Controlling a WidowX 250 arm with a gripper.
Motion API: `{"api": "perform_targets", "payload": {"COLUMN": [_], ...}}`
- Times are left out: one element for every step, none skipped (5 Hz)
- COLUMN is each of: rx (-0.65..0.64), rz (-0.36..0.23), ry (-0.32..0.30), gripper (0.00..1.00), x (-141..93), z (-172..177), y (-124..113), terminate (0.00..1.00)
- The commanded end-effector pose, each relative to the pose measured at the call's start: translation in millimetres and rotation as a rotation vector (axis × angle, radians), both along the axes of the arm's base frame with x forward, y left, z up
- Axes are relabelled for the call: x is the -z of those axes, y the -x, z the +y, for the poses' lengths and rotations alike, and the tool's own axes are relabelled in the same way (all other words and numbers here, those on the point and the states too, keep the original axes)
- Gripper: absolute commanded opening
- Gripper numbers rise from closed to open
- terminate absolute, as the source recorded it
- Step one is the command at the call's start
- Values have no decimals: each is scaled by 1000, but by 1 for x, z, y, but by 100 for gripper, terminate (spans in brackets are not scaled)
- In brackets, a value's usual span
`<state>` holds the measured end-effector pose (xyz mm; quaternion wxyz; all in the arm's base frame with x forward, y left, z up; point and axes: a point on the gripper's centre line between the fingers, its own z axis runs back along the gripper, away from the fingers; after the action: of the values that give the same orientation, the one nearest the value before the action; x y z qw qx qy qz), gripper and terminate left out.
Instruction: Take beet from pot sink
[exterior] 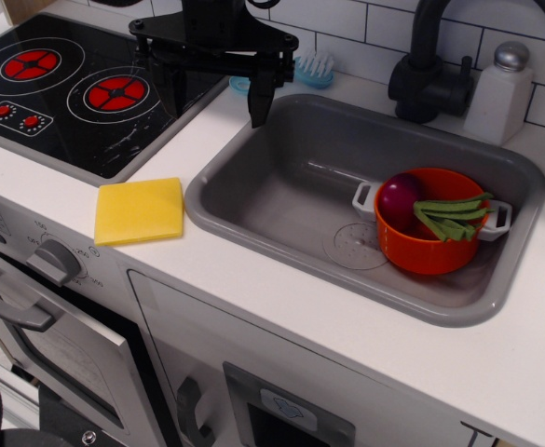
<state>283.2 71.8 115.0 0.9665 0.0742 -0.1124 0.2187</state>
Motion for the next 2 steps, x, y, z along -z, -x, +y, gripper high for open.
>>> {"api": "perform_targets", "payload": {"rx": [0,-42], "rz": [0,16], "ry": [0,62], "gripper": [100,100], "x": [0,6], "z": [0,-24], "y": [0,-13], "terminate": [0,0]}}
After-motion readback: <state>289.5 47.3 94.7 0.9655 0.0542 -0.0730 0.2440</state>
